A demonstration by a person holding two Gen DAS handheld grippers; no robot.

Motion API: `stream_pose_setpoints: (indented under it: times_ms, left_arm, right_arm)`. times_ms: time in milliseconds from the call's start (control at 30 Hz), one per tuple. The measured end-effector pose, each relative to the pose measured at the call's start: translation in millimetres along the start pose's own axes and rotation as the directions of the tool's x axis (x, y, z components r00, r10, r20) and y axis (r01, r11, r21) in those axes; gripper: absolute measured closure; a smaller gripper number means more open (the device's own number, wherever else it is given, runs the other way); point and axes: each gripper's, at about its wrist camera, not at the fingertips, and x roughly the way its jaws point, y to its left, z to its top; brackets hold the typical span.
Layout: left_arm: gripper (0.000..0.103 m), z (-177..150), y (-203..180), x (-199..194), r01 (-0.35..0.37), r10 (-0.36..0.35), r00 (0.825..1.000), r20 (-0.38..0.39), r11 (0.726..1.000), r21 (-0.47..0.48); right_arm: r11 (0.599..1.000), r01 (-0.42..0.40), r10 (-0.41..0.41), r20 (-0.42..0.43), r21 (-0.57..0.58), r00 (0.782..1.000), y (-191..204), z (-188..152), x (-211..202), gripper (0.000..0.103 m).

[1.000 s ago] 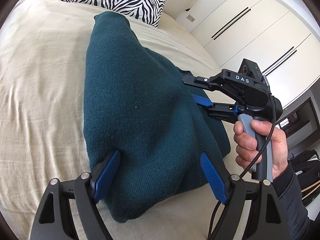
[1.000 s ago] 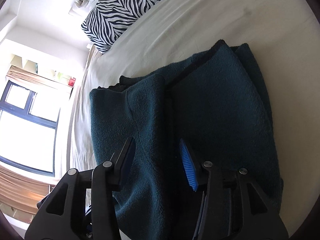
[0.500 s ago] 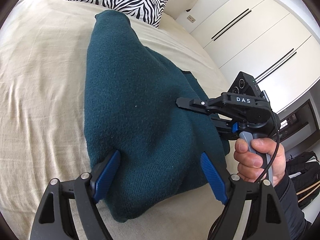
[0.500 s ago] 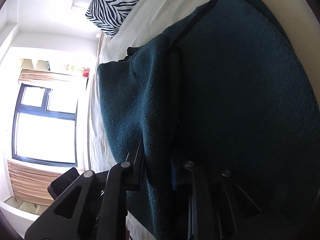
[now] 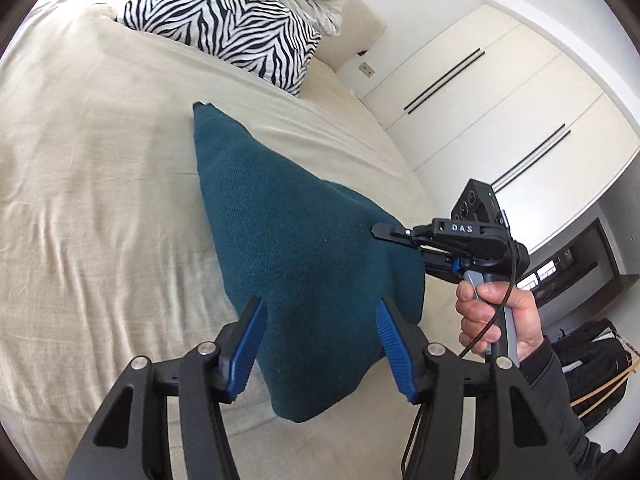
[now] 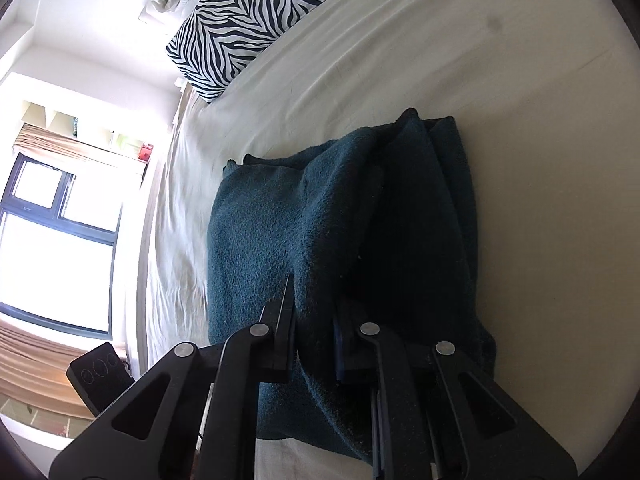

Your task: Fold small clothes

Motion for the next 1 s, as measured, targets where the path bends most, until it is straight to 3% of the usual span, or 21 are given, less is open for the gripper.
stream_pose_setpoints:
  times_ms: [67,133,233,333,467,633,733,867,1000]
  left_arm:
    - [0.048,-9.1,-8.2,24.0,-0.011,0.012,0.998,-0.06,1.0,0.026]
    - [0.048,-19.6,-8.6,56.3,-0.074,0.082,0.984,-0.16,0.996,0.059]
    - [0.048,-23.2,-9.6,61.1,-0.088,0.1,0.981,-0.165,0.993,0.076]
    - [0.049,-14.6,-7.5,58.6,-0.092,0.103,0.978,-0.181,0.994,0.064]
    - [0.049,-15.9,-8.7,60.7,-0.105,0.117,0.976,-0.185,0.992,0.074]
    - [0.049,-17.6,-14.1,65.2,-0.118,0.132,0.974,-0.183,0.989,0.085]
    - [0.049,-17.6,-15.9,68.5,-0.111,0.125,0.974,-0.187,0.99,0.085]
    - [0.048,-15.8,-17.6,65.5,-0.113,0.128,0.975,-0.184,0.99,0.088]
    - [0.043,-12.1,-28.3,66.1,-0.109,0.125,0.976,-0.18,0.989,0.096]
  right_arm:
    - [1.0,0.002,-0.002,-0.002,0.01,1.0,-10.3,-1.8,1.3,0.091]
    - [1.0,0.017,-0.017,-0.002,0.019,1.0,-21.3,-5.5,6.4,0.091]
    - [0.999,0.037,-0.036,-0.026,0.035,0.999,-37.8,-10.5,19.5,0.091]
    - [0.996,-0.082,0.083,-0.029,0.043,0.996,-45.4,-8.8,20.2,0.087]
    - [0.961,-0.253,0.254,0.007,0.111,0.967,-56.0,-1.7,17.6,0.086]
    - [0.911,-0.34,0.341,0.039,0.233,0.939,-71.0,22.0,40.9,0.084]
    - [0.913,-0.323,0.314,0.074,0.249,0.946,-72.1,38.1,53.7,0.084]
    - [0.98,-0.16,0.148,0.103,0.121,0.984,-46.0,52.7,49.8,0.091]
    - [0.996,-0.094,0.092,0.195,-0.003,0.976,-18.1,51.5,8.6,0.092]
